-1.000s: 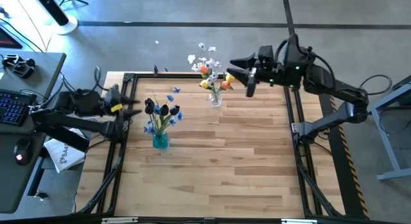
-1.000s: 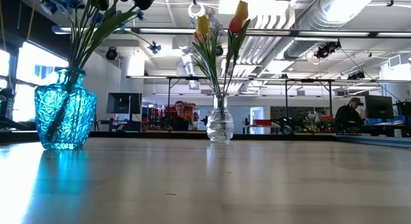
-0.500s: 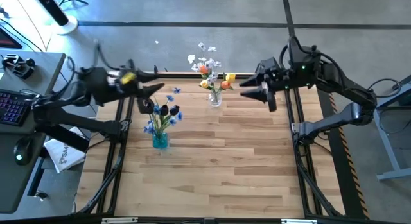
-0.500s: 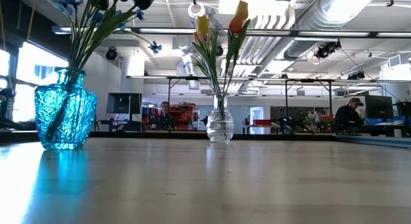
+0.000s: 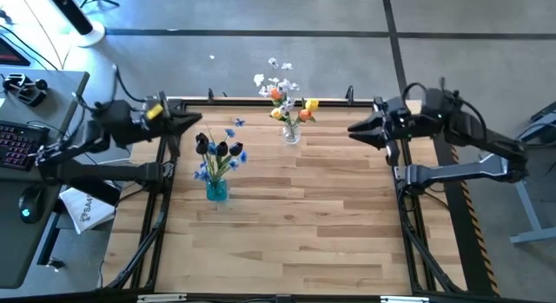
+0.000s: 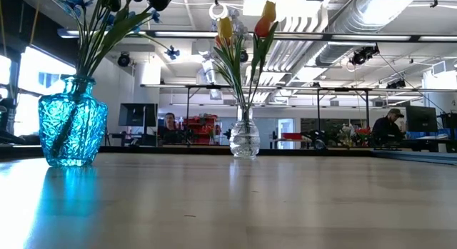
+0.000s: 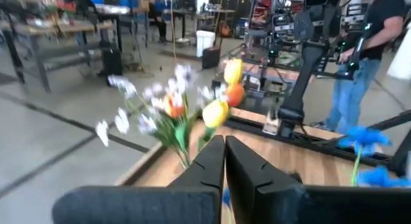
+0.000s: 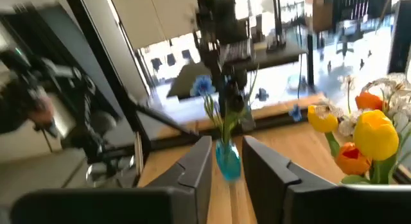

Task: Sort flowers into vase by color
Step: Return to Home Position

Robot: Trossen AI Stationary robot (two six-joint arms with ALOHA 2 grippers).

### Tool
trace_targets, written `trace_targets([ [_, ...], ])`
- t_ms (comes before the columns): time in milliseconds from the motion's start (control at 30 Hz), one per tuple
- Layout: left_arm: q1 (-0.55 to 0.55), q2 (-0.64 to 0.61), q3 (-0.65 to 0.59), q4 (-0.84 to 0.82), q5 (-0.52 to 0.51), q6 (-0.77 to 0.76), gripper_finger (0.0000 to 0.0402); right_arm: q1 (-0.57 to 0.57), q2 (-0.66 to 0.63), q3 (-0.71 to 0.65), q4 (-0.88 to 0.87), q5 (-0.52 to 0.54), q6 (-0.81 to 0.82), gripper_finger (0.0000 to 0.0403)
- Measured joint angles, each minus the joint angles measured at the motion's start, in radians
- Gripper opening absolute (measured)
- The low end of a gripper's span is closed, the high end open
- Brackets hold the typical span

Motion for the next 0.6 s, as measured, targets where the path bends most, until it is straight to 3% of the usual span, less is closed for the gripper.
trace_targets([
  [167, -0.002, -0.143, -0.177, 0.091, 0.016, -0.086, 0.0, 0.0, -0.144, -0.196, 0.182, -0.003, 0.083, 0.0051],
  [367, -0.002, -0.347, -0.249, 0.095, 0.025, -0.108, 0.0, 0.0, -0.277, -0.331, 0.308, 0.058, 0.133, 0.0008],
  [600, -0.003, -0.443, -0.398, 0.117, 0.078, -0.213, 0.0, 0.0, -0.34, -0.5, 0.522, 0.093, 0.132, 0.0002],
])
